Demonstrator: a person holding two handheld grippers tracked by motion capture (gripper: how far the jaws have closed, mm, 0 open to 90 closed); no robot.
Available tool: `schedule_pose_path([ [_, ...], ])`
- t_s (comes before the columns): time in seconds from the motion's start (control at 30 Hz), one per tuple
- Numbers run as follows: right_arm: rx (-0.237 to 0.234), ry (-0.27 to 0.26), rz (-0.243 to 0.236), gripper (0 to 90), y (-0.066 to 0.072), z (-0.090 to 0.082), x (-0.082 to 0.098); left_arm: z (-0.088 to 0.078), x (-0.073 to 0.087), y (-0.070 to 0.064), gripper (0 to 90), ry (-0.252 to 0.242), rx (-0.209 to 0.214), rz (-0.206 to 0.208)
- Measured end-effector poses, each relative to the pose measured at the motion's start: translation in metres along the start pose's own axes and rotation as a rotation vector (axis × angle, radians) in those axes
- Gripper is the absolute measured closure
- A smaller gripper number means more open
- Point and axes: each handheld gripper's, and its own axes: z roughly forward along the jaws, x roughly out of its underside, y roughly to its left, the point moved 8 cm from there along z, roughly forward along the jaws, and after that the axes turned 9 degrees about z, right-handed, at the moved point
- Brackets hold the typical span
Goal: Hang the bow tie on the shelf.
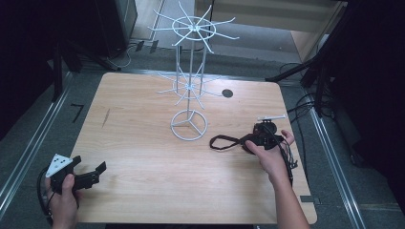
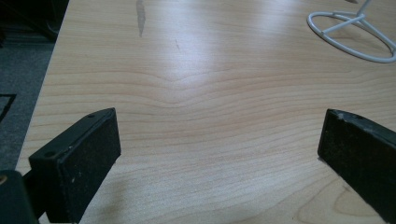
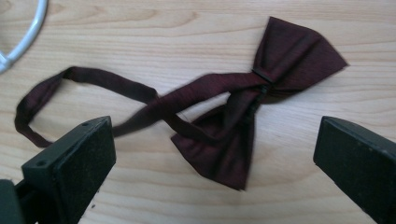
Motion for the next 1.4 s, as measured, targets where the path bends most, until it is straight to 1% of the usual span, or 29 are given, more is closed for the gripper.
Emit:
schedule_pose_path([
  [0.13,0.017,0.052,0.034,0.0,0.006,0.010,-0.005,0.000,0.000,0.000,0.0,0.001,0.001,0.001],
  [0.23,0.019,0.066,0.057,0.0,0.009,0.013,-0.007,0.000,0.000,0.000,0.0,-0.001,0.001,0.000],
  [0.3,0.038,0.088,0.090,0.0,0.011,0.018,-0.010,0.000,0.000,0.000,0.0,0.001,0.001,0.000],
  [0.33,0.040,0.091,0.091,0.0,0.011,0.019,-0.011,0.000,0.000,0.000,0.0,0.001,0.001,0.000],
  [0.4,0.046,0.103,0.111,0.0,0.013,0.022,-0.012,0.000,0.000,0.000,0.0,0.001,0.001,0.000],
  [0.47,0.061,0.119,0.126,0.0,0.013,0.026,-0.012,0.000,0.000,0.000,0.0,0.001,0.000,0.000],
  [0.6,0.101,0.152,0.132,0.0,0.012,0.035,-0.008,0.000,0.000,0.000,0.0,0.001,0.001,0.000],
  [0.67,0.108,0.151,0.134,1.2,0.011,0.038,-0.006,0.000,0.000,0.000,0.0,0.002,0.001,0.001],
  [0.73,0.108,0.147,0.126,6.5,0.010,0.040,-0.005,0.000,0.000,0.000,0.0,0.001,0.002,0.000],
  [0.77,0.118,0.143,0.109,14.8,0.009,0.041,-0.002,0.000,0.000,0.000,0.0,0.001,0.002,-0.001],
  [0.8,0.118,0.143,0.109,14.8,0.009,0.041,-0.002,0.000,0.000,0.000,0.0,0.002,0.001,-0.001],
  [0.83,0.122,0.138,0.100,16.9,0.008,0.041,0.000,0.000,0.000,0.000,0.0,0.002,0.002,-0.001],
  [0.87,0.128,0.135,0.090,24.0,0.006,0.042,0.001,0.000,0.000,0.000,0.0,0.002,0.001,-0.001],
  [0.9,0.140,0.114,0.060,32.8,0.004,0.040,0.002,0.000,0.000,0.000,0.0,0.003,0.002,-0.001],
  [0.93,0.141,0.104,0.054,37.5,0.003,0.038,0.003,0.000,0.000,0.000,0.0,0.003,0.002,-0.001],
  [1.0,0.120,0.091,0.043,44.9,0.001,0.036,0.005,0.000,0.000,0.000,0.0,0.004,0.001,-0.001],
  [1.03,0.120,0.091,0.043,44.9,0.001,0.036,0.005,0.000,0.000,0.000,0.0,0.004,0.001,-0.001],
  [1.07,0.116,0.086,0.039,48.8,0.000,0.034,0.006,0.000,0.000,0.000,0.0,0.005,0.001,-0.001],
  [1.1,0.118,0.075,0.011,54.4,-0.003,0.032,0.009,0.000,0.000,0.000,0.0,0.004,0.001,-0.001],
  [1.23,0.100,0.068,-0.022,69.9,-0.007,0.028,0.012,0.001,0.000,0.000,0.0,0.004,0.000,0.000],
  [1.33,0.074,0.062,-0.037,75.8,-0.007,0.026,0.013,0.001,0.000,0.000,0.0,0.005,-0.001,0.000],
  [1.37,0.069,0.057,-0.043,75.8,-0.007,0.025,0.013,0.001,0.000,0.000,0.0,0.005,-0.001,0.000],
  [1.4,0.062,0.040,-0.056,79.4,-0.007,0.024,0.012,0.001,0.000,0.000,0.0,0.005,0.000,0.000],
])
